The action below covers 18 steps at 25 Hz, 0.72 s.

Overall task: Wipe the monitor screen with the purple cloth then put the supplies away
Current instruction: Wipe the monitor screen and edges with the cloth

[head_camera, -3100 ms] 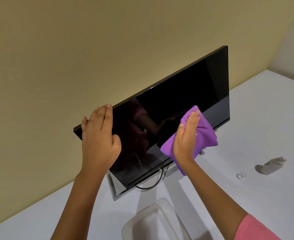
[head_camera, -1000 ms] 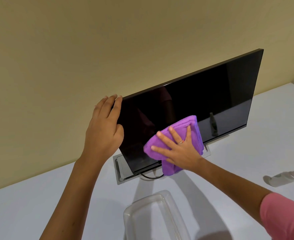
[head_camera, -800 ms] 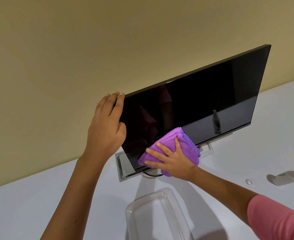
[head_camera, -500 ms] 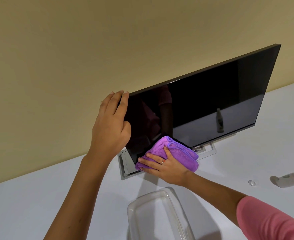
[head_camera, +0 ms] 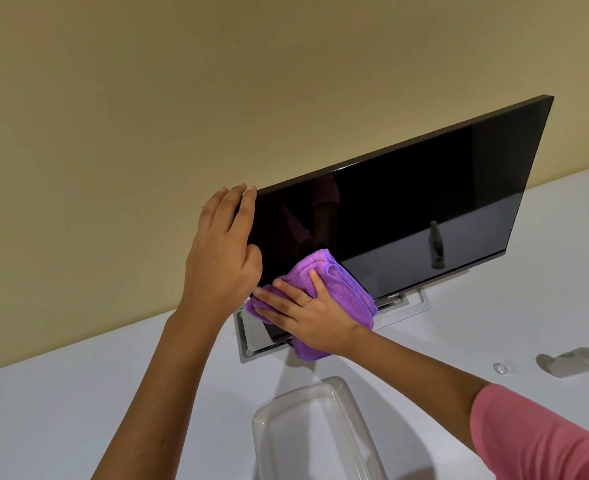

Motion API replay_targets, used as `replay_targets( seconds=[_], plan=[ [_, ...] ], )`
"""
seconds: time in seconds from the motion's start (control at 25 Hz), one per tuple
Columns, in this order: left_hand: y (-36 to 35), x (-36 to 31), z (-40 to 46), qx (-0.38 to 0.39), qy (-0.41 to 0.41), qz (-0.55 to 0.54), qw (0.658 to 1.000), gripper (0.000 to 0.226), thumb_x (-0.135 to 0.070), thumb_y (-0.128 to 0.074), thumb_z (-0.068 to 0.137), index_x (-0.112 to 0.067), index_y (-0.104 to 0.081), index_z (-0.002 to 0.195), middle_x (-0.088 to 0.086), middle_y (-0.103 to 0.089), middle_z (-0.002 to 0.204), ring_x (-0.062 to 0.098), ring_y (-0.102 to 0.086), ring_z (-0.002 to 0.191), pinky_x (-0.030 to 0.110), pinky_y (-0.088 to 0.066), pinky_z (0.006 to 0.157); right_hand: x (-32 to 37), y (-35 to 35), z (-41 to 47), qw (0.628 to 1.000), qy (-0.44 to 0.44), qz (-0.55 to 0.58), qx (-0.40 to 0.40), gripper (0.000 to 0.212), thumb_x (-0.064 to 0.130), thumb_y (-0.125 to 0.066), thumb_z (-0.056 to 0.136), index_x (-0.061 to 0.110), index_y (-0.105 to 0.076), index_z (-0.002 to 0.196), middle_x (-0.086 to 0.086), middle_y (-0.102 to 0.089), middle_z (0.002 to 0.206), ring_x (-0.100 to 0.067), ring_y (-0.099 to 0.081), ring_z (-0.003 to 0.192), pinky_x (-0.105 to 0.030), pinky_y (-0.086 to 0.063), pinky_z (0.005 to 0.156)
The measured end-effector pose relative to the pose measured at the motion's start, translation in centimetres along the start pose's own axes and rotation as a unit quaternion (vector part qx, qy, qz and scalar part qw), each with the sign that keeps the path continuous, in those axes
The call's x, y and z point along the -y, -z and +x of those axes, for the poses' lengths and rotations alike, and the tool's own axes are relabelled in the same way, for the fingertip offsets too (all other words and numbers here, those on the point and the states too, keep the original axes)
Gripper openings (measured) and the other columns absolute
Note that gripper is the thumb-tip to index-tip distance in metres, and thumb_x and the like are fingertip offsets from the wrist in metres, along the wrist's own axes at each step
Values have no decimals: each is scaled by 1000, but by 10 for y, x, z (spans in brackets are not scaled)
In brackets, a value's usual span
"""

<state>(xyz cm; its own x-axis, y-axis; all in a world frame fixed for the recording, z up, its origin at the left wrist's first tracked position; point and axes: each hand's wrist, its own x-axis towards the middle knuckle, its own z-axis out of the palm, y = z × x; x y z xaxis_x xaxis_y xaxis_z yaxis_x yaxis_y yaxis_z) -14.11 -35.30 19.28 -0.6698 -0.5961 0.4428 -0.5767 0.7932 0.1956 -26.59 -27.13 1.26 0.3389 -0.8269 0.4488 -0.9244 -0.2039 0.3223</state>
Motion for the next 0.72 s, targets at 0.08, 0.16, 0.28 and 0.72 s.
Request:
replay_targets(
  seconds=[0.08, 0.16, 0.28, 0.72],
  plan=[
    [0, 1, 0, 3, -1, 1, 1000, 70, -6, -36, 75, -8, -32, 145, 10, -36, 149, 30, -23, 139, 36, -30, 107, -2, 4, 11, 998, -51, -3, -34, 87, 23, -56, 84, 18, -1, 152, -3, 9, 160, -30, 10, 146, -68, 8, 106],
    [0, 1, 0, 4, 0, -1, 1000, 70, -7, -36, 75, -9, -31, 145, 10, -35, 149, 29, -23, 140, 35, -30, 107, -1, 4, 16, 995, -80, -4, -52, 86, 22, -52, 83, 17, 0, 151, -2, 13, 159, -31, 11, 146, -69, 6, 105],
    [-1, 2, -1, 4, 3, -1, 1000, 70, -7, -36, 76, -9, -31, 145, 10, -35, 150, 29, -23, 140, 33, -27, 107, 8, -4, 10, 998, -46, 0, -31, 93, 26, -60, 80, 16, -2, 151, -1, 9, 160, -32, 10, 146, -68, 6, 106],
    [-1, 3, -1, 7, -1, -7, 1000, 71, -5, -37, 74, -8, -31, 145, 10, -35, 149, 30, -22, 140, 36, -32, 106, 24, -31, -57, 993, 70, -6, 96, 94, 25, -66, 78, 15, -10, 152, -7, 5, 161, -31, 3, 146, -60, -3, 109]
  ],
)
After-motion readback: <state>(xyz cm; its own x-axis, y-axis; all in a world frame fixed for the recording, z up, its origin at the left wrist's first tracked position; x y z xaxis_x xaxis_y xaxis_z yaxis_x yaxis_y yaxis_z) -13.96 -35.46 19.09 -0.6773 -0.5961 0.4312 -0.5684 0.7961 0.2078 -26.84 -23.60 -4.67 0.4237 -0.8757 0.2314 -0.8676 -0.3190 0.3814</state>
